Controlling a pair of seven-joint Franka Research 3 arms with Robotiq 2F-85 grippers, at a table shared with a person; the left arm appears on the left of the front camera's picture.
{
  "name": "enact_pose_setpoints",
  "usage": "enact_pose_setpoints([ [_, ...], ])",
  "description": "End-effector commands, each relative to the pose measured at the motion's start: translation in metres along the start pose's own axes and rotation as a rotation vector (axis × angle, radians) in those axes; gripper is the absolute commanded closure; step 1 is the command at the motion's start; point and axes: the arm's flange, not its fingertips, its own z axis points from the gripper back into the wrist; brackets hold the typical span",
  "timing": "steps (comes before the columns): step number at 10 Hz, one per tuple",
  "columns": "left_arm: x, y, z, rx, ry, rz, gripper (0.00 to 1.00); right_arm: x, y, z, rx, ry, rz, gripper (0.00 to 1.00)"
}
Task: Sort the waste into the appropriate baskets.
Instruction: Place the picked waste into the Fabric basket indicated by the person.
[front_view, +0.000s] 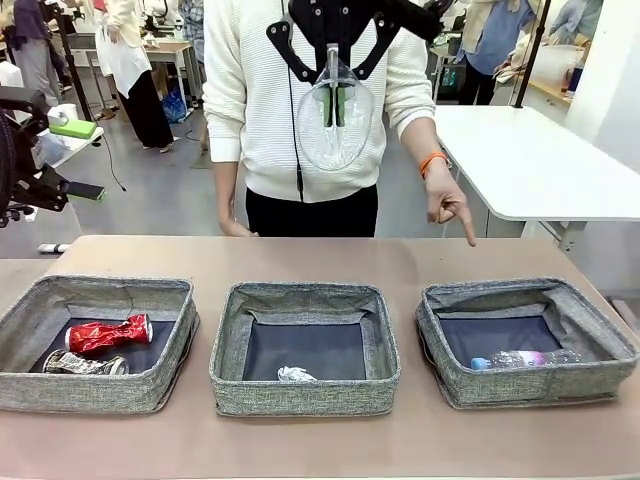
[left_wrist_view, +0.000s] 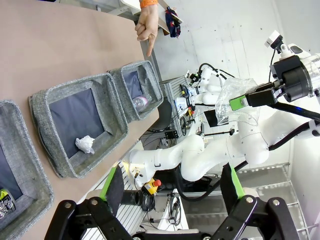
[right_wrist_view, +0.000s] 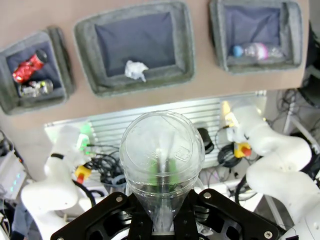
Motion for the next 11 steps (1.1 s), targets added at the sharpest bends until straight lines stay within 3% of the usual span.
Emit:
enact_pose_setpoints([
  [1, 0.000, -0.002, 0.000, -0.023, -0.007, -0.020, 0.00, -0.002, -0.002, 0.001, -0.005, -0.006, -0.017, 0.93],
  [5, 0.000, -0.002, 0.000, -0.023, -0.007, -0.020, 0.00, 0.000, 0.000, 0.000, 0.000, 0.000, 0.000, 0.93],
  [7, 0.000, -0.002, 0.000, -0.023, -0.007, -0.020, 0.00, 0.005, -0.017, -0.016, -0.032, 0.032, 0.070, 0.93],
  [9, 0.000, -0.002, 0.000, -0.023, -0.007, -0.020, 0.00, 0.015, -0.077, -0.054, 0.034, 0.092, 0.113, 0.93],
  [11, 0.000, -0.002, 0.000, -0.023, -0.007, -0.020, 0.00, 0.012, -0.167, -0.103, 0.152, 0.131, 0.057, 0.93],
])
